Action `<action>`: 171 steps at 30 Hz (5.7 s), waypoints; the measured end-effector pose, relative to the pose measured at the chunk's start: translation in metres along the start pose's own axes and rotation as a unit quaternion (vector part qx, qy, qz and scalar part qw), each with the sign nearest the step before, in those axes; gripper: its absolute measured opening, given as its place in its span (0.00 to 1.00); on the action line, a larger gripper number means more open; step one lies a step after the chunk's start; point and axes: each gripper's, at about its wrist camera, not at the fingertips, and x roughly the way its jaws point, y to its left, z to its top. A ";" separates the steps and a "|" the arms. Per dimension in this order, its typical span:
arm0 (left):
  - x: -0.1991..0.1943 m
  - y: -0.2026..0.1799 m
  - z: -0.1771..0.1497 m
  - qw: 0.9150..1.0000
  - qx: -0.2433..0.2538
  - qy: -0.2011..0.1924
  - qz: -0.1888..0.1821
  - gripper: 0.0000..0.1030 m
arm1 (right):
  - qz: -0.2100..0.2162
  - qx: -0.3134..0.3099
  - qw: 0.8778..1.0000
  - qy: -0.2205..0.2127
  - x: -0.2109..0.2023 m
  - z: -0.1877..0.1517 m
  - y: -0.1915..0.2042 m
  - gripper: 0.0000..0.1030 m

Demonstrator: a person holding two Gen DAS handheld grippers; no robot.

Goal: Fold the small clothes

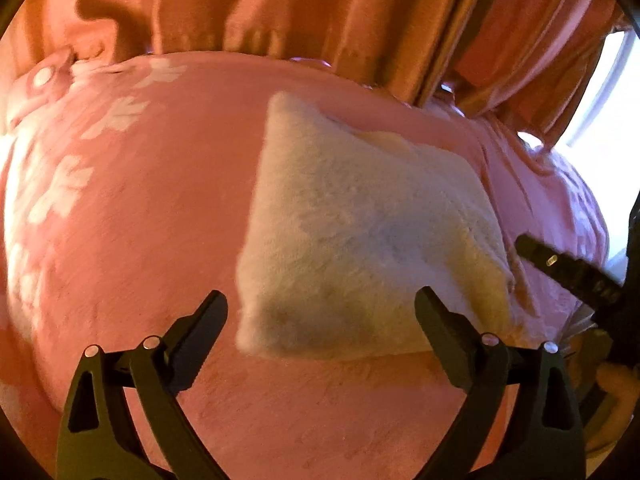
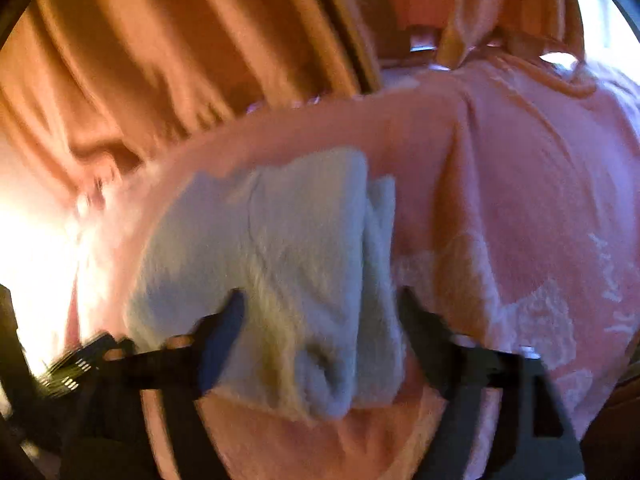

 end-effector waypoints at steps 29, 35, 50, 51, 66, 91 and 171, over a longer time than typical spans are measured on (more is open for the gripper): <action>0.094 0.034 0.043 0.984 -0.139 0.065 -0.089 0.96 | 0.105 0.087 0.986 0.093 0.112 -0.012 -0.009 0.95; 0.089 0.037 0.041 0.979 -0.145 0.057 -0.131 0.95 | 0.136 0.071 0.985 0.084 0.116 -0.007 -0.003 0.71; -0.062 0.013 0.075 0.938 -0.079 -0.051 -0.334 0.61 | 0.248 0.015 0.963 -0.108 -0.076 0.032 0.041 0.38; -0.084 0.014 0.082 0.937 -0.063 -0.074 -0.336 0.61 | 0.262 0.000 0.956 -0.130 -0.093 0.037 0.052 0.38; -0.050 0.146 0.083 0.992 -0.034 -0.123 0.003 0.81 | 0.106 -0.089 0.990 -0.014 0.096 0.048 0.152 0.53; 0.014 0.157 0.062 0.990 -0.042 -0.101 0.093 0.91 | 0.049 -0.196 0.979 0.018 0.169 0.013 0.195 0.51; 0.016 0.115 -0.073 0.983 -0.026 -0.045 0.177 0.95 | -0.055 -0.122 0.991 -0.032 0.099 -0.126 0.144 0.85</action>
